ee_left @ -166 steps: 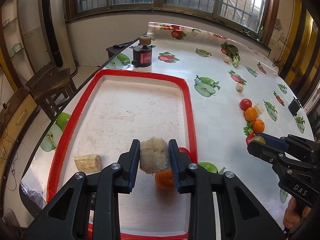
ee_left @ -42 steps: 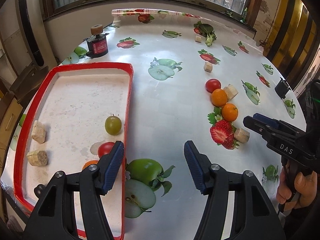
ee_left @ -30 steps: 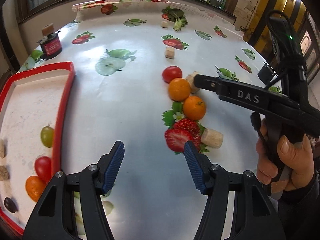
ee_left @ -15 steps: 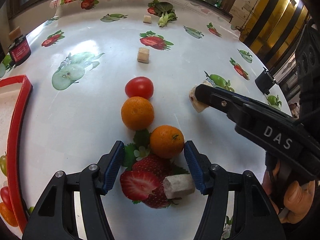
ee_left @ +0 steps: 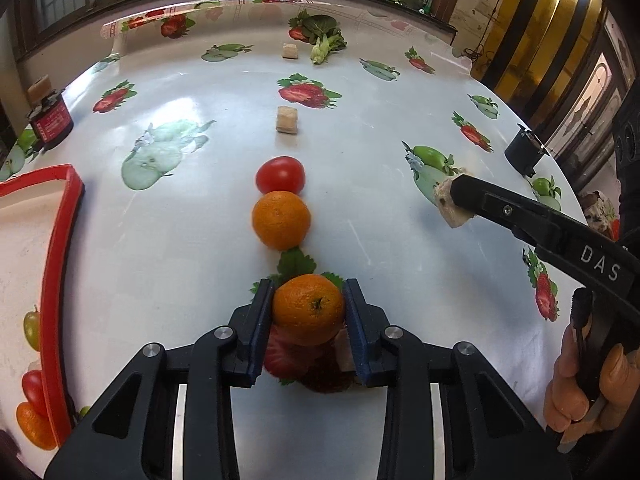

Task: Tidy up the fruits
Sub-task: 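Grasp a beige cube with the right gripper while the left grasps an orange, then carry the beige cube and orange over the tray with both grippers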

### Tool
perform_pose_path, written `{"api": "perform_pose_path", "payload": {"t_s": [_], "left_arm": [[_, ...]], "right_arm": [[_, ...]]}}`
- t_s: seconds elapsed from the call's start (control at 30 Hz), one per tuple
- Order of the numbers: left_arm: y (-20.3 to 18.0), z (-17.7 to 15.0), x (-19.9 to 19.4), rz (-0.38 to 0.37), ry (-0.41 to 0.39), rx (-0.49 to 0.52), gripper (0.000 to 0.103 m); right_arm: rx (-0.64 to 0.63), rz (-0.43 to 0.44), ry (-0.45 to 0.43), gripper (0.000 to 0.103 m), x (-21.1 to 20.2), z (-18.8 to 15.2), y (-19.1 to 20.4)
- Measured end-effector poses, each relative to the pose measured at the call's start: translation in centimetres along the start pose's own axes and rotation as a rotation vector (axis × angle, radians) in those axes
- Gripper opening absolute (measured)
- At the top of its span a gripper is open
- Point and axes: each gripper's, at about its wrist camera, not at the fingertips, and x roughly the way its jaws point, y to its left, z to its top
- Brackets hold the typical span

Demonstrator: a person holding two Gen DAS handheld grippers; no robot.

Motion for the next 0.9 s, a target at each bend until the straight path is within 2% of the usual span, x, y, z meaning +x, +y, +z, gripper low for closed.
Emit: {"api": "perform_pose_path", "payload": {"t_s": [0.73,0.9], "left_arm": [[8.5,-2.2,-7.2,0.207,-0.125,-0.087,0.032],[10.2,-2.7,-8.0,0.226,-0.136,-0.109,0.032]], "right_arm": [[-0.125,0.098,0.034,0.034,0.2,-2.6,9.5],[-0.164,0.123,0.042,0.034,0.2,-3.2,11.9]]}}
